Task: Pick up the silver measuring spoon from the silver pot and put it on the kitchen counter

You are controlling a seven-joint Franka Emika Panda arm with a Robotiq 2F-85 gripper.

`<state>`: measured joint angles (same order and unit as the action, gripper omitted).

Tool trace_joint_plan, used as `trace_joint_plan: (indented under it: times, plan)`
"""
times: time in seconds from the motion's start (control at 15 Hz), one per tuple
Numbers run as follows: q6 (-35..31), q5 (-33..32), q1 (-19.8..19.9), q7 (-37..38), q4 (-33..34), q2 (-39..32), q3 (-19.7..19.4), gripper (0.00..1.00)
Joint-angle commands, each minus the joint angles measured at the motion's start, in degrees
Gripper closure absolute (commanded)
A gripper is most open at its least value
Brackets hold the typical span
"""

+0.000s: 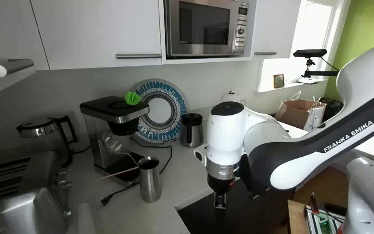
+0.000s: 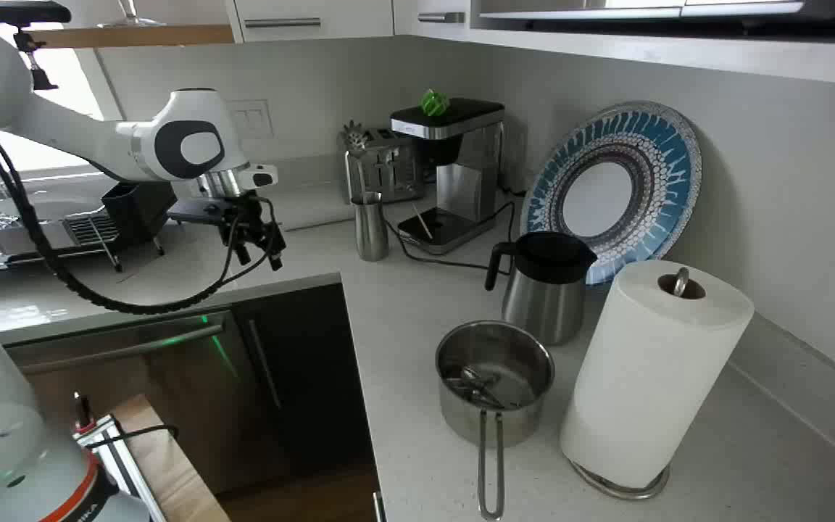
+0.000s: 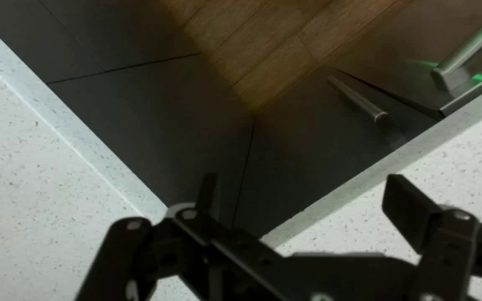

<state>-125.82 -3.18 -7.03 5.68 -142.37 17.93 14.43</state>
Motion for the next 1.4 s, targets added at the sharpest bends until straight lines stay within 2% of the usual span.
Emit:
trace_joint_plan:
  times: [0.0, 0.67, 0.87, 1.0, 1.27, 1.33]
  plan:
    - [0.12, -0.39, -1.06, 0.31, 0.08, -0.09, -1.02, 0.00]
    - [-0.06, -0.39, -0.96, 0.31, -0.57, 0.74, -1.25, 0.00]
    - [0.29, -2.41, -0.19, -0.89, -5.26, 6.16, -2.46, 0.00]
    - [0.53, -5.40, 0.08, -4.60, -9.77, 11.52, -4.03, 0.00]
    - [-0.80, -9.33, 1.37, -12.19, -17.99, 23.96, -9.69, 0.00]
    - [-0.49, -9.21, 1.28, -13.74, -18.09, 24.74, -10.76, 0.00]
